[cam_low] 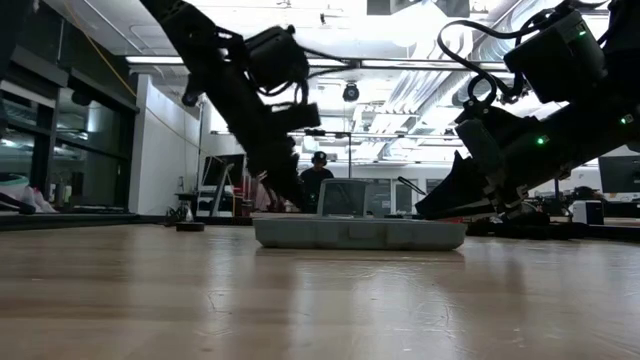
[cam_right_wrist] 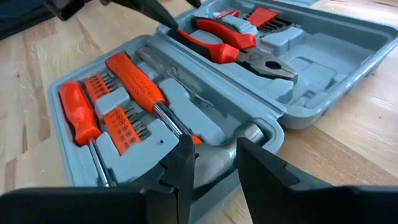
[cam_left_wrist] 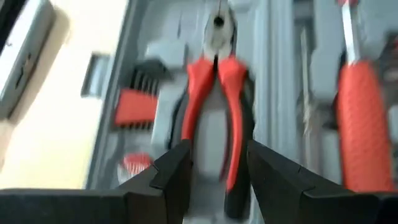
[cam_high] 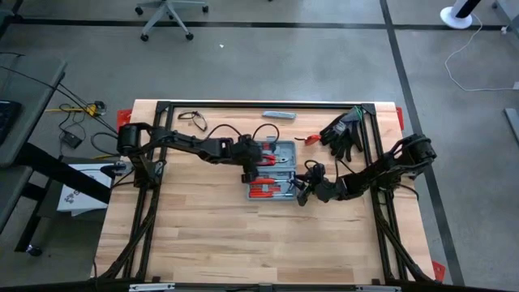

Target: Prefit tool cases

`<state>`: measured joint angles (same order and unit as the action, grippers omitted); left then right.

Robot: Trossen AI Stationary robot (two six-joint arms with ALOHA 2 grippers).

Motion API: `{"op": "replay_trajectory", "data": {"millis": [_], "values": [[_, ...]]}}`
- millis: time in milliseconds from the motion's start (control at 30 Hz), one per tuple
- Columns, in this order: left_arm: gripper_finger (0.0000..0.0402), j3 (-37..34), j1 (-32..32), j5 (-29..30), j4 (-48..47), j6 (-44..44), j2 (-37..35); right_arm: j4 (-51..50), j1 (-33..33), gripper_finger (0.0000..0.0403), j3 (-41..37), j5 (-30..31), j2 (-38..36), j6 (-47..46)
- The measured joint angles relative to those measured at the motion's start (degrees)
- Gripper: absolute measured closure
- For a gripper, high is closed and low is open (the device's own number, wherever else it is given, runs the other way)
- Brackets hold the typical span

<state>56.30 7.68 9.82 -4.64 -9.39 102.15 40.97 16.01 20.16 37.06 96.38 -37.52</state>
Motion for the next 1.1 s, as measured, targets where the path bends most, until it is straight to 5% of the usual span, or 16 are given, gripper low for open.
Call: {"op": "replay_trajectory", "data": {"millis": [700, 1100], "values": [[0.0255, 0.2, -1.3, -0.7, 11.7, -0.2, 3.1, 0.3, 0.0, 0.0291, 0.0, 1.9, 0.0, 0.0], [0.0255, 7.3, -1.3, -1.0, 6.7, -0.6, 12.4, 0.3, 0.0, 0.0291, 0.0, 1.9, 0.0, -0.1]]}}
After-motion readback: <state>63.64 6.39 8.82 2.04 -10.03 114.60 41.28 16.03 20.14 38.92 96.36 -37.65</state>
